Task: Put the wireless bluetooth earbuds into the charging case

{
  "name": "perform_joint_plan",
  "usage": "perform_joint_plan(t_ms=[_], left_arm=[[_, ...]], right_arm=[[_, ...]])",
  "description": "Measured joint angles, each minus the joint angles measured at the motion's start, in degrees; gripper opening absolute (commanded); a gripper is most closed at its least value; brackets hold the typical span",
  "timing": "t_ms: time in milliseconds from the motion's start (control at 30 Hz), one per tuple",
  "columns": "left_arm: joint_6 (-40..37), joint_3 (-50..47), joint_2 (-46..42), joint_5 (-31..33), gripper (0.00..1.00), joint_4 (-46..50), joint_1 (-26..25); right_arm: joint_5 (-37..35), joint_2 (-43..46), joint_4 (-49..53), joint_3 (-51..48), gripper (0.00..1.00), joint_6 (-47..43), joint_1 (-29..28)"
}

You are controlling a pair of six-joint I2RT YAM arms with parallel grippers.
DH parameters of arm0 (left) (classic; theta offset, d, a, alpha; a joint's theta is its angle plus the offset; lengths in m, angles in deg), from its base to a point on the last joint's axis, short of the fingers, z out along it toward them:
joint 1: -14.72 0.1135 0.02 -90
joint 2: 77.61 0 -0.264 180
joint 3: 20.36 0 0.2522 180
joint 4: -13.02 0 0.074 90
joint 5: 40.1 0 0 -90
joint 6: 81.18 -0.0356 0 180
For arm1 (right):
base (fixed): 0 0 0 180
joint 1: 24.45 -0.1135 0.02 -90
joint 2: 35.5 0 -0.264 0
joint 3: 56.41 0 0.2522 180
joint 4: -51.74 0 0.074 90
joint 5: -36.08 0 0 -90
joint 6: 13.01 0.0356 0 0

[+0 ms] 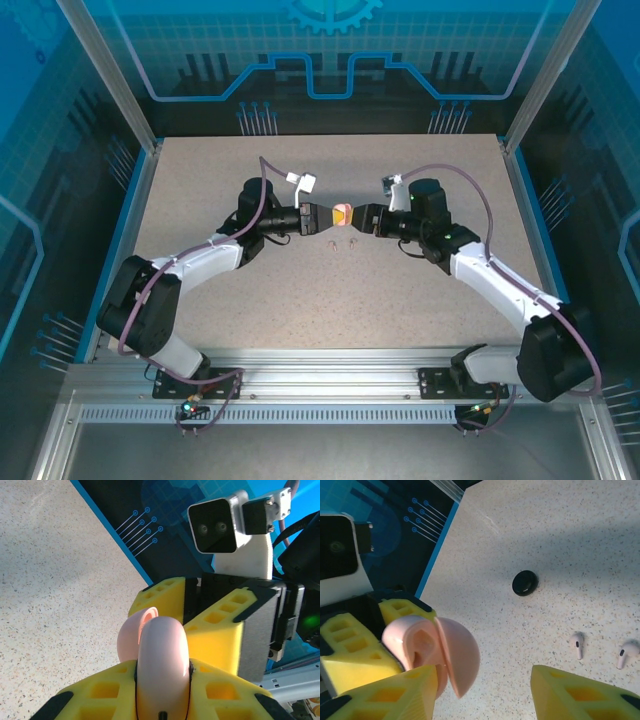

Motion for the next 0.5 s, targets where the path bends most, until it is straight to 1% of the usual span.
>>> perform_joint_plan(t_ms=[367,500], left_arm=[[0.0,-0.02,-0.02,0.02,0.0,0.02,0.0],[0.0,0.0,0.0,0.02,0.0,0.02,0.0]], right_arm=[[-0.2,-1.51,0.42,0.0,0.49,0.0,-0.15],[-0.2,-2.64,0.55,0.31,0.46,0.0,-0.85]])
